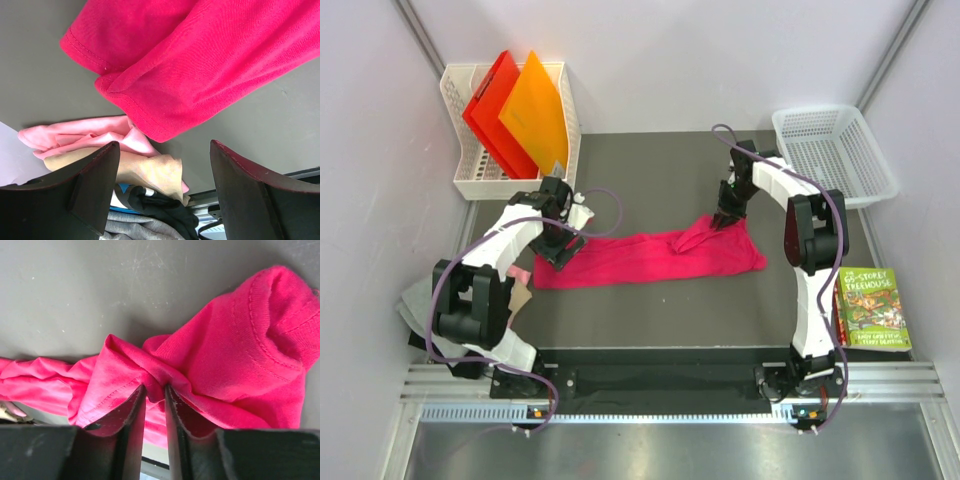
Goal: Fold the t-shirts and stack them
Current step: Fold the other side of the tshirt into a rectangle
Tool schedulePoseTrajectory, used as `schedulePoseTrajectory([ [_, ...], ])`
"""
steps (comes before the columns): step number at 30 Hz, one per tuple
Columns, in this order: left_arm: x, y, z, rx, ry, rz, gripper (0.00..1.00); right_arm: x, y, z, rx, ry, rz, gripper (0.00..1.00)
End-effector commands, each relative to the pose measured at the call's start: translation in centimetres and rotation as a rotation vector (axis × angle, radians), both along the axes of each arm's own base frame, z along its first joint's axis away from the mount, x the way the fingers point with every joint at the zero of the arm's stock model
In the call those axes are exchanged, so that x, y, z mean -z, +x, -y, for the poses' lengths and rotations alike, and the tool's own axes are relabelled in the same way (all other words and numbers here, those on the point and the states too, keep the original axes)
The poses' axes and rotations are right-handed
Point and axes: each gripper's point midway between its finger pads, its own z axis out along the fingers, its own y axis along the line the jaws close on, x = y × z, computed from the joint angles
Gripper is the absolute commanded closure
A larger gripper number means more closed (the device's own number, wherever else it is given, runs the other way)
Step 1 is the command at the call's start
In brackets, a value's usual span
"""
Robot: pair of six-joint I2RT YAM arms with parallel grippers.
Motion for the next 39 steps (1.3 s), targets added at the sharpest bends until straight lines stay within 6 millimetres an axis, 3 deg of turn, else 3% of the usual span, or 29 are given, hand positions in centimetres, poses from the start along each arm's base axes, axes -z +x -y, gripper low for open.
schedulePoseTrajectory([
  [1, -0.4, 0.2, 0.0, -0.005, -0.01, 0.032, 0.22, -1.6, 1.4, -0.8, -0.002, 0.038, 0.063, 0.82],
  [10, -0.2, 0.0, 0.0, -0.009, -0.014, 0.03, 0.22, -3.5, 2.0, -1.0, -0.009, 0.045, 0.098, 0.99],
  [21, 0.0, 0.0, 0.4, -0.017, -0.033, 0.023, 0.23, -8.0, 2.3, -1.3, -0.04, 0.06, 0.173, 0.99],
  [26, -0.1, 0.1, 0.3, -0.015, -0.028, 0.028, 0.23, -9.3, 0.7, -0.9, -0.048, 0.047, 0.18, 0.99],
  [28, -0.1, 0.0, 0.3, -0.015, -0.028, 0.028, 0.23, -8.8, -0.6, -0.7, -0.054, 0.038, 0.163, 1.0],
  [29, -0.1, 0.0, 0.3, -0.015, -0.029, 0.029, 0.23, -9.7, -1.0, -0.9, -0.058, 0.046, 0.193, 0.99],
  [30, 0.0, -0.1, 0.3, -0.014, -0.031, 0.029, 0.23, -9.0, -2.1, -0.8, -0.059, 0.04, 0.166, 0.99],
  [32, 0.1, -0.2, 0.4, -0.017, -0.034, 0.026, 0.23, -9.3, -2.9, -0.8, -0.061, 0.045, 0.178, 0.99],
  [39, -0.2, 0.0, 0.5, -0.014, -0.038, 0.034, 0.23, -5.3, -7.1, -0.2, -0.062, 0.026, 0.071, 0.98],
])
